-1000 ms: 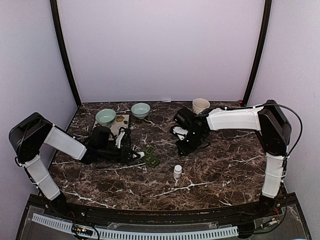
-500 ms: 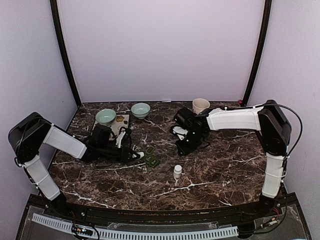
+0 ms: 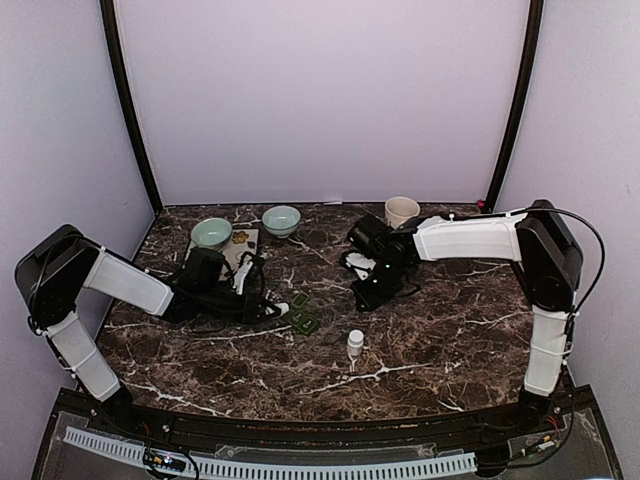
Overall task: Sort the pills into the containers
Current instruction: Pour the pill into the compartment of the pill container.
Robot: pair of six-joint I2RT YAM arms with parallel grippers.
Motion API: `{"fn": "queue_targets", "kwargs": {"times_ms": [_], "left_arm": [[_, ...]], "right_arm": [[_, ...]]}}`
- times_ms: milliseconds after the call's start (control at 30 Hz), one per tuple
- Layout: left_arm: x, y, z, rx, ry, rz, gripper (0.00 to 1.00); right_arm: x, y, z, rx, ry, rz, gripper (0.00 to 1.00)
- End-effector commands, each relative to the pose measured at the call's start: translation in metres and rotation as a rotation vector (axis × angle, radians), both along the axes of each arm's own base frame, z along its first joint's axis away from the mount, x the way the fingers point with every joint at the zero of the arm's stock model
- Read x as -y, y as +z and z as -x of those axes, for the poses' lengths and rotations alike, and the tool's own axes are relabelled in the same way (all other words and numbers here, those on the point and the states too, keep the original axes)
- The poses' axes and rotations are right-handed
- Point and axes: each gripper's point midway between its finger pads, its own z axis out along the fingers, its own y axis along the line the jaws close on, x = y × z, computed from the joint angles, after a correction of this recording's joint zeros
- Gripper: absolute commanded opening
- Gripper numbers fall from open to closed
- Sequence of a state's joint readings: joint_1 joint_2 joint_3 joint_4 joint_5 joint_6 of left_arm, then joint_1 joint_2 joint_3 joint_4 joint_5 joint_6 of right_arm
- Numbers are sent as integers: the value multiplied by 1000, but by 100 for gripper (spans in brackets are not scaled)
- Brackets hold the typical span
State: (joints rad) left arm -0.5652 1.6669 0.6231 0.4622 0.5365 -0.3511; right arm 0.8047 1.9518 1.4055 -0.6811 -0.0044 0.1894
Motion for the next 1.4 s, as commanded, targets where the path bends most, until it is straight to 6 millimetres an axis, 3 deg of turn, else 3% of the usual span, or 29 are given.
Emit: {"fn": "queue_targets", "kwargs": {"times_ms": [0,1367], "left_arm": [[4,20,-3,52,-14,11,0],[4,19,1,57,-28,-37,0]], "right_arm": [[-5,15,-1,25,-1,-42,0],[-6,12,-1,20,-1,-46,0]]}}
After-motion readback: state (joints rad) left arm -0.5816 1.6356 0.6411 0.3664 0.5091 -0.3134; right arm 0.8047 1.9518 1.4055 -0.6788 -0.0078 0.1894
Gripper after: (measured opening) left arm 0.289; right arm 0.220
